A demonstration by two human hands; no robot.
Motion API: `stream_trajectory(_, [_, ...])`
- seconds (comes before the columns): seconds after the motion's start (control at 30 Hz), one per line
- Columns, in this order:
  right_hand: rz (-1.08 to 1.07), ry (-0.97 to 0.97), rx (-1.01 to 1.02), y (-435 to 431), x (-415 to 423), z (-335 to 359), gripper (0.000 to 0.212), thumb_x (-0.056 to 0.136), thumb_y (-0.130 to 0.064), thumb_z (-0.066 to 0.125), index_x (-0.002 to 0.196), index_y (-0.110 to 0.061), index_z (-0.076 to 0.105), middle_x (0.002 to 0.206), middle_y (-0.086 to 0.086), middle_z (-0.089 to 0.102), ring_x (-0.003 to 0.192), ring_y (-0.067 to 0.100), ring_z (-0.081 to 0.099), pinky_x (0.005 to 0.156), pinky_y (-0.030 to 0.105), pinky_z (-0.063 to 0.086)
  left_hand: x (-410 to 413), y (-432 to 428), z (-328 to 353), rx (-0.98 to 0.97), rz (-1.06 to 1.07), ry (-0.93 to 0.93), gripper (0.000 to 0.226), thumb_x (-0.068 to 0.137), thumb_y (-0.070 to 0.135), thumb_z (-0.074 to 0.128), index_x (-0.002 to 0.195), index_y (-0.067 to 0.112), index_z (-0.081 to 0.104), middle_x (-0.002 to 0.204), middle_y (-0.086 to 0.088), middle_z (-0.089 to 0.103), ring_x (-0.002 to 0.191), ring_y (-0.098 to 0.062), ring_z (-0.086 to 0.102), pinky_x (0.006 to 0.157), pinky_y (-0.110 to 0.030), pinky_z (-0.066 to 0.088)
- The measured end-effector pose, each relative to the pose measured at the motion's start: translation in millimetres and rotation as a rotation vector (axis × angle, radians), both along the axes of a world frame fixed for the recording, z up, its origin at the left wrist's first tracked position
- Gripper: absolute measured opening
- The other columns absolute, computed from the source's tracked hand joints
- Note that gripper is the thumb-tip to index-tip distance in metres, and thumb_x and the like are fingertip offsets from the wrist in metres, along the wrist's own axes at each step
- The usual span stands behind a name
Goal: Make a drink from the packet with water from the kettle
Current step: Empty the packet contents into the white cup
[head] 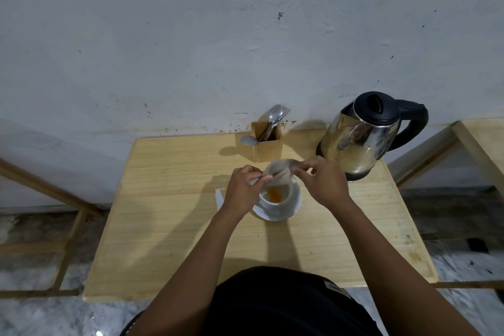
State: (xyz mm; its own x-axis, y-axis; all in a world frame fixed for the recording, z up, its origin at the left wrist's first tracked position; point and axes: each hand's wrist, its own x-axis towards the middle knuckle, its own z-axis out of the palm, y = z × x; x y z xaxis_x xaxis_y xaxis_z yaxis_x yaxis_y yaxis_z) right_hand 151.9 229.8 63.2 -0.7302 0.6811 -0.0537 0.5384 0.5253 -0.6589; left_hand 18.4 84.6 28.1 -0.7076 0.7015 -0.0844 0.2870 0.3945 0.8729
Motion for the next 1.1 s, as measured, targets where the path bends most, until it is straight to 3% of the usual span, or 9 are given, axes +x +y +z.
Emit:
stream_trajectory(0.2, [-0.013,-0.003,0.058,-3.4,1.2,1.2,0.01,0.085,-0.043,0.07,0.091,-0.037,0.076,0.094,-0.017,0.065,0.08,0.006,0.058,0.072,0.031,0.047,0.7,-0.1,1.1,-0.009,0.009,0.007,0.024,0.083,0.033,0.068,0.089,0.012,0.077,0.089,0.006,0.062,0.101,-0.019,0.052,0.086,-0.03,0.043])
stream_trajectory(0.3, [0.063,-0.028,-0.081,-5.8,0.9,0.1,0.008,0.086,-0.039,0.07,0.091,-0.039,0.076,0.093,-0.017,0.064,0.079,0.004,0.057,0.069,0.031,0.048,0.1,-2.1,0.6,-0.012,0.012,-0.009,0.023,0.083,0.032,0.068,0.088,0.011,0.077,0.089,0.002,0.064,0.1,-0.021,0.055,0.086,-0.035,0.046])
stream_trajectory(0.47, [0.003,0.124,-0.067,-9.0,3.6,1.1,0.009,0.086,-0.035,0.072,0.094,-0.032,0.076,0.083,-0.014,0.06,0.073,0.006,0.055,0.066,0.032,0.049,4.7,-4.5,6.5,0.037,0.061,-0.024,0.02,0.086,0.028,0.067,0.093,0.011,0.074,0.091,0.0,0.063,0.091,-0.015,0.058,0.075,-0.025,0.042])
stream_trajectory(0.6, [-0.014,0.235,-0.057,-18.0,10.9,0.1,0.011,0.084,-0.028,0.074,0.093,-0.033,0.077,0.084,-0.013,0.062,0.076,0.007,0.061,0.068,0.031,0.052,6.3,-11.4,15.7,0.054,0.178,-0.146,0.032,0.089,0.035,0.062,0.119,0.024,0.061,0.105,0.003,0.058,0.097,-0.007,0.055,0.072,-0.012,0.039])
stream_trajectory(0.77, [-0.019,0.293,0.076,-34.2,22.4,-7.2,0.017,0.084,-0.022,0.075,0.097,-0.031,0.078,0.083,-0.018,0.059,0.079,-0.001,0.057,0.062,0.009,0.039,5.7,-23.1,31.9,-0.068,0.322,-0.39,0.051,0.09,0.057,0.044,0.087,0.013,0.071,0.086,-0.004,0.073,0.077,-0.019,0.065,0.071,-0.034,0.049])
stream_trajectory(0.83, [0.005,0.322,0.16,-41.6,24.5,-11.3,0.02,0.082,-0.016,0.077,0.099,-0.027,0.078,0.087,-0.02,0.058,0.078,-0.002,0.056,0.062,0.008,0.039,5.9,-29.0,37.6,-0.101,0.241,-0.624,0.057,0.086,0.064,0.045,0.087,0.013,0.072,0.079,-0.003,0.075,0.067,-0.017,0.066,0.061,-0.029,0.048])
stream_trajectory(0.93, [0.123,0.34,0.251,-49.7,24.0,-19.5,0.025,0.085,-0.009,0.072,0.106,-0.021,0.076,0.099,-0.012,0.065,0.086,0.003,0.06,0.066,0.019,0.049,10.9,-36.8,34.6,-0.024,0.108,-0.698,0.035,0.084,0.046,0.063,0.088,0.012,0.07,0.074,-0.002,0.069,0.069,-0.017,0.062,0.055,-0.024,0.044])
stream_trajectory(1.0, [0.128,0.341,0.054,-53.8,19.9,-18.2,0.029,0.093,-0.007,0.061,0.117,-0.021,0.07,0.108,-0.011,0.066,0.096,0.004,0.062,0.076,0.019,0.05,13.3,-39.8,33.6,0.034,0.131,-0.659,0.02,0.084,0.032,0.066,0.082,0.012,0.067,0.068,0.0,0.061,0.065,-0.016,0.054,0.057,-0.024,0.044])
stream_trajectory(1.1, [-0.068,0.389,-0.624,-60.4,8.4,-7.2,0.031,0.1,-0.015,0.05,0.128,-0.019,0.063,0.114,-0.001,0.07,0.103,0.015,0.067,0.088,0.029,0.054,11.7,-45.5,35.3,0.043,0.144,-0.581,0.02,0.084,0.028,0.067,0.078,0.009,0.068,0.069,-0.005,0.058,0.066,-0.018,0.049,0.062,-0.027,0.043])
